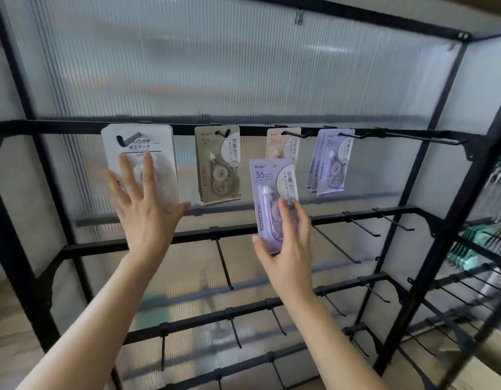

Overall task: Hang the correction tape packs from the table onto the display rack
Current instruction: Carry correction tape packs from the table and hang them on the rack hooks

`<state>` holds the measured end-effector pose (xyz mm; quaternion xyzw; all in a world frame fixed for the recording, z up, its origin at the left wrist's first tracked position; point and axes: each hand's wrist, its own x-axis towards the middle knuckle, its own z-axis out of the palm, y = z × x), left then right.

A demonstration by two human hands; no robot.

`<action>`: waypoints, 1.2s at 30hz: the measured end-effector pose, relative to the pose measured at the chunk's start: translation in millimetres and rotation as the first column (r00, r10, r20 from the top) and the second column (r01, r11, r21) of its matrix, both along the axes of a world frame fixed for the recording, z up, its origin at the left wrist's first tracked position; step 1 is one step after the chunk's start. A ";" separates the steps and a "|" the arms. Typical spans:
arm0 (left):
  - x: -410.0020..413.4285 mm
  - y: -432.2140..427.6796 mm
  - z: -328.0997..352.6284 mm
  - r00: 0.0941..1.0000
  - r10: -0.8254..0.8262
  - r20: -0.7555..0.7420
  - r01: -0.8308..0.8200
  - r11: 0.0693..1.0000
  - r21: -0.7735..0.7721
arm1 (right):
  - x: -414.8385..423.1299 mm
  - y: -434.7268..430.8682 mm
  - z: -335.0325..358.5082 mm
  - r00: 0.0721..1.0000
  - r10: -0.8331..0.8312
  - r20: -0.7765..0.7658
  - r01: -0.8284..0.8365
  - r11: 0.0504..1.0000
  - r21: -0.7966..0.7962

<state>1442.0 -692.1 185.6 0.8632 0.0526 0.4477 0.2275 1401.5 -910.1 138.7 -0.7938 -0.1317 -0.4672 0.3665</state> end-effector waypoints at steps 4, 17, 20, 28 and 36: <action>6.4 -3.9 -3.5 0.999 0.031 0.020 -0.031 0.999 -0.017 | -4.9 -20.7 -1.7 0.999 -0.045 -0.007 0.045 0.999 0.028; -29.6 -170.4 -32.3 0.952 -0.306 -0.025 0.306 0.942 0.138 | -14.9 -126.7 1.1 0.988 -0.155 0.009 0.153 0.983 0.100; -21.0 -209.1 -43.9 0.934 -0.351 -0.066 0.357 0.923 0.142 | -10.0 -156.3 5.7 0.986 -0.167 -0.012 0.167 0.983 0.076; 9.2 -250.9 -81.1 0.916 -0.241 -0.320 0.304 0.938 0.164 | 28.1 -197.5 31.0 0.993 -0.115 0.002 0.115 0.991 -0.063; 15.9 -252.8 -87.9 0.936 -0.152 -0.316 0.217 0.960 0.180 | 66.5 -203.6 53.0 0.994 -0.109 -0.031 0.104 0.986 -0.127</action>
